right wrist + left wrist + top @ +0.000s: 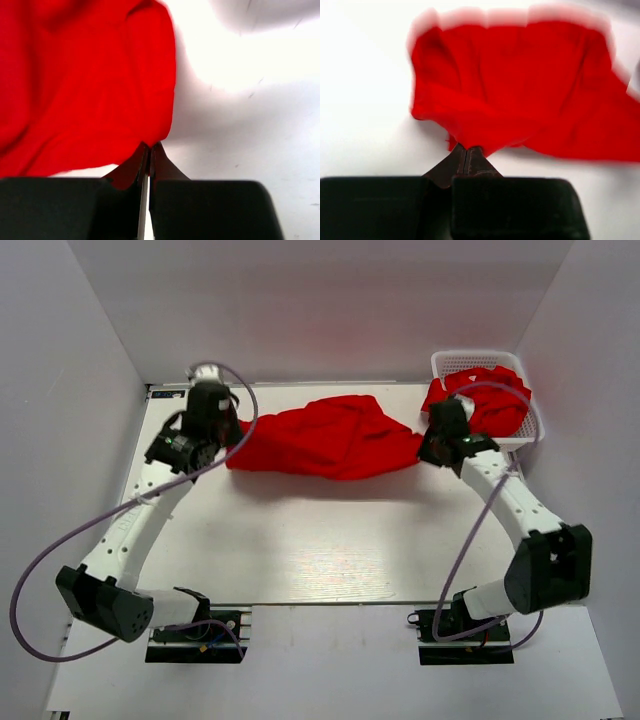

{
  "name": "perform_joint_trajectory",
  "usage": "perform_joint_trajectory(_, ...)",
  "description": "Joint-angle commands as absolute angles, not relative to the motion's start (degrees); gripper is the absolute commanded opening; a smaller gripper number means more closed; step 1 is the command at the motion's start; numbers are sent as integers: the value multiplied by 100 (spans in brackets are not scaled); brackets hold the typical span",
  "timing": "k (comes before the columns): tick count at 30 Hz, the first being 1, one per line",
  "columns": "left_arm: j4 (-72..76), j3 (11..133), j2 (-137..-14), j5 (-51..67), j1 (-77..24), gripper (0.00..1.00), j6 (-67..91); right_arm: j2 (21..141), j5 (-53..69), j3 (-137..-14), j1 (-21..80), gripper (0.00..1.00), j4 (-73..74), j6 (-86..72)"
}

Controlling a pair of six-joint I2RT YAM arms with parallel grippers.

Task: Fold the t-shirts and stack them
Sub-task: Flatten out the tshirt

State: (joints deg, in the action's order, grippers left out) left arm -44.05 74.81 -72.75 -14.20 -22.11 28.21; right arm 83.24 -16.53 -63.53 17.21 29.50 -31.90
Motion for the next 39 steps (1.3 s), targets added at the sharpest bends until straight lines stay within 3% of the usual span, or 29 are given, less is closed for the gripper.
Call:
perform_joint_trajectory(1,-4280,8845,-7365,-2993,-2127,0,2357,7710,-2232,-7352,1583,0,3471,-2681)
perform_joint_trajectory(9,-3508,11203,-7585,-4621,-2074,0,803,7445,-3145,-9138,1363,0,3481,-2023)
perform_joint_trajectory(17,-2496,12182,-7479,-4781,-2145,0,-755,7163,-3008,-10714,1274,0,3086,-899)
perform_joint_trajectory(24,-1978,12980,-7163,-3755,-2197,0,-1625,6803,-2031,-11803,1292,0,3384,-44)
perform_joint_trajectory(32,-1653,13720,-6698,-2488,-2145,0,-1925,5530,-1047,-11812,1292,0,3296,176)
perform_joint_trajectory(39,-1652,13966,-6688,-1820,-2092,0,-1714,5274,-1029,-11769,1283,0,3296,97)
